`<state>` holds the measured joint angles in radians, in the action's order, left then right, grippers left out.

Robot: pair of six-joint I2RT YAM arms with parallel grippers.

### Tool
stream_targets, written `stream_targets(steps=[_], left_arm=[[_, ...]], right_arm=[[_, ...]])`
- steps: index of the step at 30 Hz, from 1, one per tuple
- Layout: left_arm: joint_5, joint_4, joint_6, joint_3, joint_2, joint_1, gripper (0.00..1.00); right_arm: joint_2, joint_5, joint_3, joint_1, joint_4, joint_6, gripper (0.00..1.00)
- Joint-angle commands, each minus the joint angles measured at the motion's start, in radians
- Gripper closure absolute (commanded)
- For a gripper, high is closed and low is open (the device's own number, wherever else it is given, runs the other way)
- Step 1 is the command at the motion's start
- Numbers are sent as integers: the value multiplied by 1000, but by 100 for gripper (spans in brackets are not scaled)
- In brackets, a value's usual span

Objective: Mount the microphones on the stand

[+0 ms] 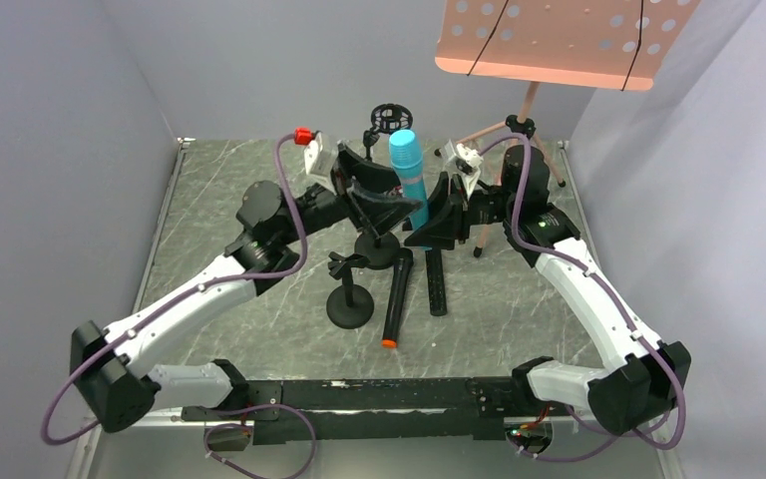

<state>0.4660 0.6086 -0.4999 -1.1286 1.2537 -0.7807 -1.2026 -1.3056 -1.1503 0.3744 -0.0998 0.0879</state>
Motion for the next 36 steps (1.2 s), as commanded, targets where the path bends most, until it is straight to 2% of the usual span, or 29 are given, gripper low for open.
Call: stream_targets(steps=[1, 6, 11, 15, 18, 21, 25, 30, 33, 36], left_arm=[[13, -171, 146, 60, -167, -7, 26], [-43, -474, 405, 202, -400, -5, 8], [-104, -740, 666, 350, -664, -2, 6], [-143, -744, 780, 503, -818, -2, 4], [-172, -685, 783, 616, -867, 5, 2], [-162, -671, 779, 672, -854, 47, 2], [-45, -667, 778, 668, -782, 165, 3], [299, -512, 683, 643, -626, 446, 8], [478, -435, 643, 616, -529, 499, 10], [575, -421, 655, 589, -458, 503, 12]], right_arm=[[30, 51, -21, -17, -171, -225, 98], [30, 85, -20, -16, -348, -456, 98], [5, 133, 19, 4, -425, -679, 98], [-39, 221, 20, 63, -489, -823, 98], [-76, 261, 8, 106, -517, -882, 98], [-115, 242, -4, 121, -518, -898, 98], [-153, 213, -4, 126, -502, -912, 98], [-152, 184, 44, 130, -461, -906, 98], [-148, 171, 61, 131, -448, -908, 98], [-157, 160, 66, 132, -443, -905, 98]])
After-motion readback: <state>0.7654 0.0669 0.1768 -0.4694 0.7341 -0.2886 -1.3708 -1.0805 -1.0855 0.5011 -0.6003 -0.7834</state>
